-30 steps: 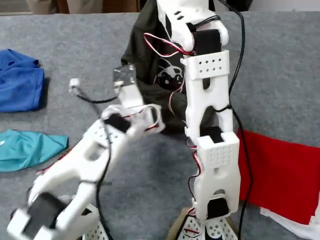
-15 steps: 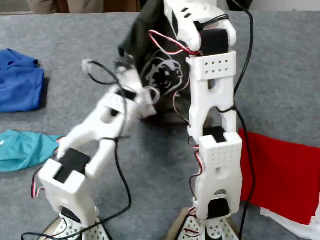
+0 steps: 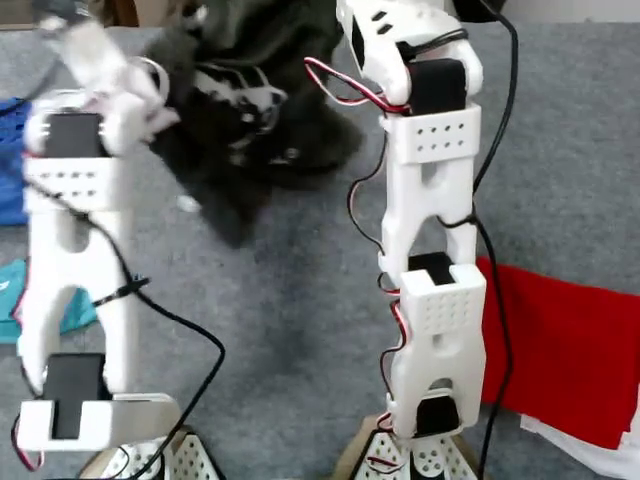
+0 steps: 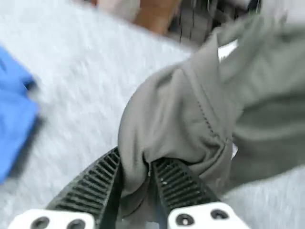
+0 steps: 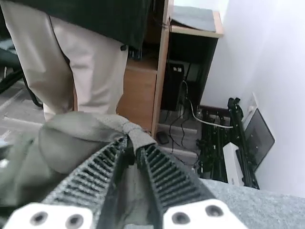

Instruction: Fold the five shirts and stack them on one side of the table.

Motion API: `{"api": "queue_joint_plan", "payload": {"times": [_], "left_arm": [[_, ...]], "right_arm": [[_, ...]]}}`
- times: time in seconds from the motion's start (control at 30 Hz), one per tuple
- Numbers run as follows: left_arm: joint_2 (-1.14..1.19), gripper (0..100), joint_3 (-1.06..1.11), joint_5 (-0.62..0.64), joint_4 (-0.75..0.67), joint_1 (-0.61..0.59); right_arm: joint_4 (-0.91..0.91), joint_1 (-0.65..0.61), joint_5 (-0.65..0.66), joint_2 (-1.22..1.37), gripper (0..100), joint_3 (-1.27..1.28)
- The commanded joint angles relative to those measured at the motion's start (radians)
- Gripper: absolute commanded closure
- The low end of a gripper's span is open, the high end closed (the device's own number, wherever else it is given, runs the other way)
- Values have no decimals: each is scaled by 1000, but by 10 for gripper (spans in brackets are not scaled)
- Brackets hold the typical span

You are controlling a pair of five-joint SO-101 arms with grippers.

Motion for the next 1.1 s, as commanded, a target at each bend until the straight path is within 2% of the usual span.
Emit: {"api": "queue_joint_plan", "payload": {"times": [0.0,0.13,0.27,0.57,0.7,0.77,0.83,0.97,1.07], "left_arm": [[-74,976,-112,-3,5,-43],[-108,976,-160,-5,5,-60],[-177,976,-186,-6,9,-61],[-351,975,-265,-17,238,-54],[-397,976,-278,-135,404,-51],[-400,979,-262,-238,488,-28],[-394,980,-226,-270,529,-25],[-386,980,-164,-276,505,-41],[-354,980,-58,-270,382,-37]], "right_arm": [[69,15,-15,-10,994,-136],[160,13,-15,-12,994,-239],[288,18,-34,-64,994,-236],[539,13,-57,-248,994,-234],[675,18,-57,-326,994,-234],[686,19,-54,-371,994,-228],[684,15,-52,-412,994,-225],[684,2,-52,-437,994,-206],[684,-2,-58,-435,994,-130]]}}
